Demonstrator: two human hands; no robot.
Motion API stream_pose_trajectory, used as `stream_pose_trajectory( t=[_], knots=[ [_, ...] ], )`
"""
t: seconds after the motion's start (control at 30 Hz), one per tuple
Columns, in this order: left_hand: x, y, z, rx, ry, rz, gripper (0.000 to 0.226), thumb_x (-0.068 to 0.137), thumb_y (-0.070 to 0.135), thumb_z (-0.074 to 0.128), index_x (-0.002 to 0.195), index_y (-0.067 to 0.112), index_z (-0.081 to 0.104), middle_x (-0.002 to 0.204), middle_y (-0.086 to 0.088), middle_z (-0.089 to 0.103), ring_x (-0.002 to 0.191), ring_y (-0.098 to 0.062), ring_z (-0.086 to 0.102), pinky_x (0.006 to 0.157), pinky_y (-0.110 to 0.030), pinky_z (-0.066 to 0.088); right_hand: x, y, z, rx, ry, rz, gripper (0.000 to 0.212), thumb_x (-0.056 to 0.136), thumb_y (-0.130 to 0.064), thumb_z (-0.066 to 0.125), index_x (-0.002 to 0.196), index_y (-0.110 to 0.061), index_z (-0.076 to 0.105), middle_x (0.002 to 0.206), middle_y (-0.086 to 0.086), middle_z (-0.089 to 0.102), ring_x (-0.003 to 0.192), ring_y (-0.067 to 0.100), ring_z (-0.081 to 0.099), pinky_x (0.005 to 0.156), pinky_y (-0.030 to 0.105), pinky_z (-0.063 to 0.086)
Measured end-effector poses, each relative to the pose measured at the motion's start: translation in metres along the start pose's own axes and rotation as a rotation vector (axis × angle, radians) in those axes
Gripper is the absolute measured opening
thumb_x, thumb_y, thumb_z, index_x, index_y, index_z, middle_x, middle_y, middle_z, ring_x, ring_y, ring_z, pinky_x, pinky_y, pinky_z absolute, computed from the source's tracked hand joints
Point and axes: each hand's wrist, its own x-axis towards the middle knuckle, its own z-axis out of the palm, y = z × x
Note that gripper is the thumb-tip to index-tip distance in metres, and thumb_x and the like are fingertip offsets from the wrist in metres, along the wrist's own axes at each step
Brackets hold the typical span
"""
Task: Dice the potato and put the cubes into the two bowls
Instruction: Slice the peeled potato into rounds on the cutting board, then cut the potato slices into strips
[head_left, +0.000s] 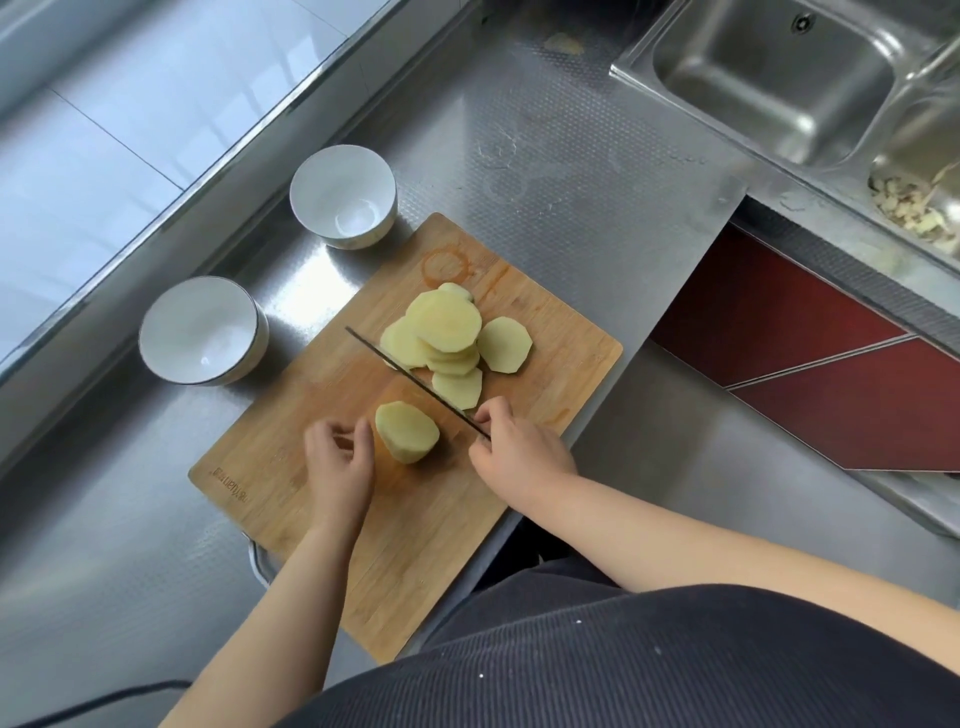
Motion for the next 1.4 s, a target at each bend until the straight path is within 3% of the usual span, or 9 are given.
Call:
stream_pose_trajectory(
  t=[0.1,0.2,0.37,0.47,0.6,1.0,1.4],
  knots=[
    [-0.012,-0.009,0.004,-0.170,-0.214,-0.162,0.020,0.095,0.039,0.055,0.097,0.019,0.051,0.102,-0.007,0.058,0.088,-0.024,0.057,0.076,-0.036,0.051,-0.001,-0.001,0.003,-0.009,-0.072,0.013,0.029,0.099,-0.027,0.040,0.127,-0.020,0.037,0.087,0.001,0.059,0.073,0.024,0.053,0.058,0.033,0.037],
    [-0.018,-0.004,0.008,-0.290,-0.290,-0.221,0.017,0.096,0.028,0.057,0.105,0.015,0.051,0.102,-0.009,0.062,0.083,-0.021,0.059,0.068,-0.026,0.049,-0.003,-0.005,0.007,-0.012,-0.131,0.008,0.031,0.098,-0.027,0.041,0.128,-0.021,0.037,0.094,0.003,0.063,0.075,0.024,0.055,0.060,0.033,0.041],
    [-0.017,0.001,0.014,-0.355,-0.270,-0.244,0.019,0.092,0.017,0.063,0.105,0.009,0.052,0.095,-0.010,0.064,0.072,-0.015,0.059,0.057,-0.018,0.051,0.004,-0.007,0.005,0.037,-0.146,0.063,0.032,0.097,-0.027,0.042,0.127,-0.019,0.040,0.098,0.004,0.064,0.083,0.026,0.058,0.067,0.036,0.046],
    [-0.012,0.006,0.018,-0.384,-0.275,-0.261,0.019,0.089,0.020,0.067,0.099,0.012,0.053,0.092,-0.008,0.064,0.072,-0.016,0.060,0.062,-0.023,0.053,0.006,-0.006,0.003,0.037,-0.152,0.092,0.031,0.097,-0.028,0.042,0.127,-0.019,0.041,0.101,0.004,0.065,0.084,0.024,0.058,0.067,0.036,0.047],
    [0.001,0.010,0.022,-0.488,-0.320,-0.337,0.015,0.092,0.019,0.065,0.091,0.016,0.051,0.094,-0.006,0.062,0.080,-0.018,0.061,0.082,-0.036,0.051,0.005,-0.005,-0.001,0.036,-0.153,0.100,0.033,0.097,-0.027,0.042,0.129,-0.019,0.040,0.101,0.004,0.065,0.084,0.024,0.057,0.068,0.036,0.047],
    [0.012,0.005,0.021,-0.562,-0.397,-0.410,0.012,0.095,0.016,0.058,0.086,0.018,0.051,0.082,-0.005,0.064,0.071,-0.012,0.056,0.072,-0.026,0.046,-0.016,-0.011,-0.019,-0.130,-0.006,-0.111,0.033,0.101,-0.028,0.041,0.133,-0.022,0.050,0.098,0.006,0.069,0.086,0.028,0.064,0.067,0.034,0.050],
    [0.012,0.007,0.022,-0.552,-0.390,-0.429,0.010,0.095,0.017,0.059,0.088,0.017,0.052,0.078,-0.001,0.062,0.069,-0.009,0.055,0.074,-0.026,0.047,-0.017,-0.016,-0.019,-0.095,-0.023,-0.080,0.034,0.101,-0.025,0.042,0.134,-0.021,0.051,0.104,0.007,0.068,0.091,0.028,0.064,0.066,0.032,0.047]
  ],
)
